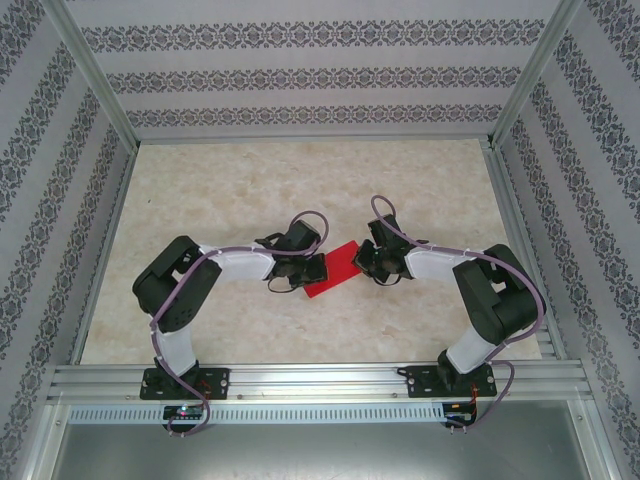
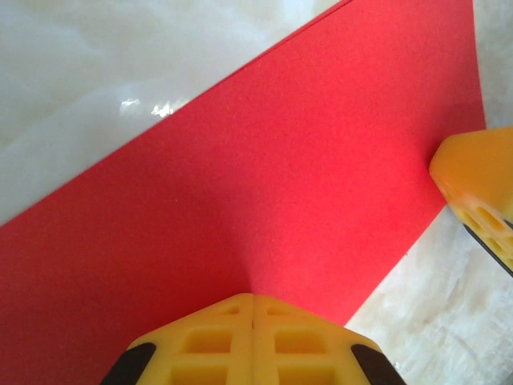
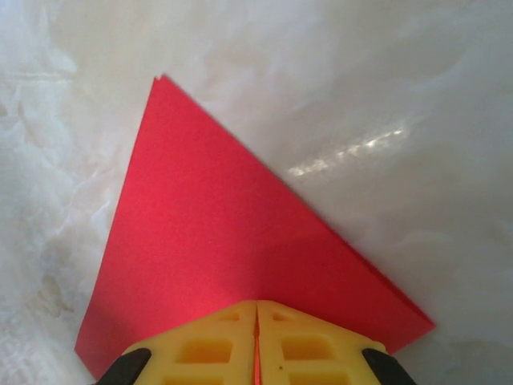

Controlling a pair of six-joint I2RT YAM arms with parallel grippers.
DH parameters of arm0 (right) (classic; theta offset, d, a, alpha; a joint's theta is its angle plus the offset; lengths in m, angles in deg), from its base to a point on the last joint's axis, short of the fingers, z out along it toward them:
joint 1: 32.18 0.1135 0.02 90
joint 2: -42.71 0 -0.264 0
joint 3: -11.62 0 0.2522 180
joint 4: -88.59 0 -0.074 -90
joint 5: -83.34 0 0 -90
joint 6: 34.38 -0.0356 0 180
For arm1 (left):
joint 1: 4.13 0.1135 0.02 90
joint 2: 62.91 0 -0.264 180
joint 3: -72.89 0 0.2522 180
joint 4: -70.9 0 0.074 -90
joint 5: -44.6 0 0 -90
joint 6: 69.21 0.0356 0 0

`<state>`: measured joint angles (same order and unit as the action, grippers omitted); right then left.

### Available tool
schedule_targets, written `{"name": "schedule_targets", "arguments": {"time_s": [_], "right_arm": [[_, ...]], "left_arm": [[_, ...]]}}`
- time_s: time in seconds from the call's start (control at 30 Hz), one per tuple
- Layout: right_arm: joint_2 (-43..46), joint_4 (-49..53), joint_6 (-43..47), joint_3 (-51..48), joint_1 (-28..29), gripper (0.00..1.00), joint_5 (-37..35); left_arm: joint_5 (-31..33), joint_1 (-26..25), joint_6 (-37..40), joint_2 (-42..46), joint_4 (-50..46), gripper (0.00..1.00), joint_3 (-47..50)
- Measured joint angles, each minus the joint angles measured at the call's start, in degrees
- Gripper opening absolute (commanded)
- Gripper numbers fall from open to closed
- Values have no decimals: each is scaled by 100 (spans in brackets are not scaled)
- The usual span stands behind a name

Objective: Fold a paper plane with a square sheet of paper (pick it up from the middle)
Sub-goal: Rotate the paper at the center of the table.

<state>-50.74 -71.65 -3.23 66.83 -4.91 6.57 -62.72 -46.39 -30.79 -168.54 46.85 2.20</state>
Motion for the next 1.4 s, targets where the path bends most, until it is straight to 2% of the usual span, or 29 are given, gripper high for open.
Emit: {"name": "schedule_targets", "arguments": {"time_s": [0.47,0.73,1.07,1.4], "right_arm": [[-83,-216,-61,7,68,9,647],[79,-166,212,15,162,10,898],[179,92,551,11,199,10,957],[179,197,649,15,199,10,892]], "left_arm": [[122,280,780,-302,-706,5,-704],[-223,208,328,157,-404,5,-157],[-470,-326,-258,295,-238,5,85],[-433,-483,-319,289,-577,6,81]]}}
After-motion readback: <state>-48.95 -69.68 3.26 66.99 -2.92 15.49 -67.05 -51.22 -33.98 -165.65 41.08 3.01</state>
